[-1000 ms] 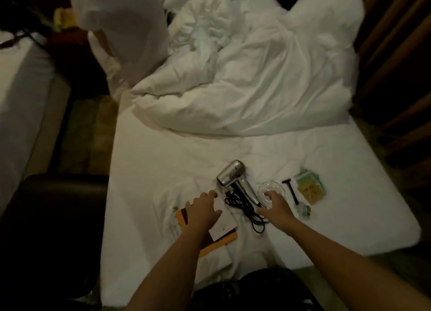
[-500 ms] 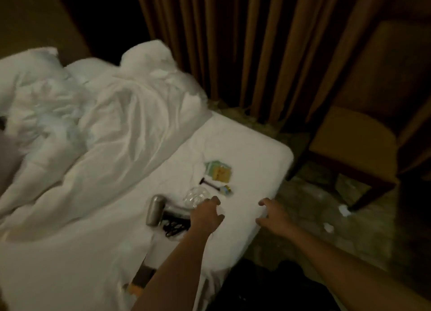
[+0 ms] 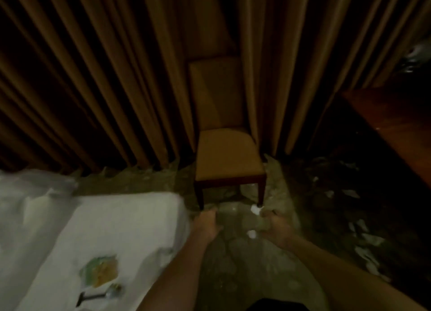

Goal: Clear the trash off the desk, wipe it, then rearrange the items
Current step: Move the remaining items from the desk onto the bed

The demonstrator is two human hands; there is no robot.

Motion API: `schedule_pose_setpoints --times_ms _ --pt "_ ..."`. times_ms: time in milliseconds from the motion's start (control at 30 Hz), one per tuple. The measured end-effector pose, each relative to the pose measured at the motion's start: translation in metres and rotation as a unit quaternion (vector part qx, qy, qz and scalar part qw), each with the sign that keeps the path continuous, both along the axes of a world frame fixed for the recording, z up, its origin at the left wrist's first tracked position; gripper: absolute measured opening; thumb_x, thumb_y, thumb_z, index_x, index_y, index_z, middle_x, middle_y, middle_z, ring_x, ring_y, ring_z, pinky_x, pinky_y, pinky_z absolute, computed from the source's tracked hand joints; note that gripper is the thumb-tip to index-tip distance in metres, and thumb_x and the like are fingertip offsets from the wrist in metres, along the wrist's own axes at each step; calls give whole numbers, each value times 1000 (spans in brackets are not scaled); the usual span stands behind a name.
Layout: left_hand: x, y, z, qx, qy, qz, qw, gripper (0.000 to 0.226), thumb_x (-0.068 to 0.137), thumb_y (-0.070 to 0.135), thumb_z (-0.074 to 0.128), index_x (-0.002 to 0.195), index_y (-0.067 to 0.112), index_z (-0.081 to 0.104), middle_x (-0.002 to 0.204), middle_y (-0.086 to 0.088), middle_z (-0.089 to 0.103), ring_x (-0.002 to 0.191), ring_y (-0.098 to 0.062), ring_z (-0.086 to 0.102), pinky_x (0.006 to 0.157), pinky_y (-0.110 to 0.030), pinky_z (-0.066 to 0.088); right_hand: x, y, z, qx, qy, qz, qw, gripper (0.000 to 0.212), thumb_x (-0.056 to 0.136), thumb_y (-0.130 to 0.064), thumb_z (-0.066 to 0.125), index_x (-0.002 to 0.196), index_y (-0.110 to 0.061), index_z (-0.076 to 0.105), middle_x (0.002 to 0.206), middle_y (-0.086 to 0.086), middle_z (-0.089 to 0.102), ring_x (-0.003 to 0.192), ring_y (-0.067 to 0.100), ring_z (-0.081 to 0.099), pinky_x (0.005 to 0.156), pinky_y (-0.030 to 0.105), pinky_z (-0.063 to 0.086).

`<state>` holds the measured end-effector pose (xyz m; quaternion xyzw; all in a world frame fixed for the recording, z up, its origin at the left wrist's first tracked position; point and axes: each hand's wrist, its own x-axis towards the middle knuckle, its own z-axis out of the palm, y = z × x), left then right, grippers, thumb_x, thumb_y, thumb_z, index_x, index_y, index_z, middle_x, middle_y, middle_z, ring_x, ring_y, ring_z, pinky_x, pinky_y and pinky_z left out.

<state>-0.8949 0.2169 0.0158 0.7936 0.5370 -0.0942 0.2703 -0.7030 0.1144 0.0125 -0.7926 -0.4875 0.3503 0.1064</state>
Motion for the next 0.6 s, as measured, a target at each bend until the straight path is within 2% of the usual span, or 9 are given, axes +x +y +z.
schedule_pose_setpoints --times_ms 100,200,433,600 --pt "76 19 7 10 -4 -44 999 43 91 34 57 132 26 46 134 -4 50 122 -24 50 102 -37 41 71 0 5 2 -35 -51 998 55 88 -35 62 136 -23 40 136 4 44 125 23 44 95 27 38" --pt "140 36 9 17 -1 -81 997 39 91 31 56 128 31 47 134 0 50 122 -21 50 102 -41 40 126 1 6 -4 -67 -111 992 58 89 -35 61 139 -21 37 141 6 39 129 27 39 101 35 38" --pt "272 84 -1 2 5 -194 981 45 88 37 61 130 29 46 129 1 52 118 -21 51 98 -39 43 239 14 -6 -36 -78 -196 977 59 88 -37 61 139 -21 36 138 7 39 126 26 41 104 34 37" --pt "381 140 -8 -8 -29 -262 964 37 87 33 60 123 26 52 125 1 58 115 -20 54 96 -33 44 322 41 -13 -39 -80 -273 958 64 89 -36 62 143 -20 31 143 5 36 129 22 40 107 36 38"
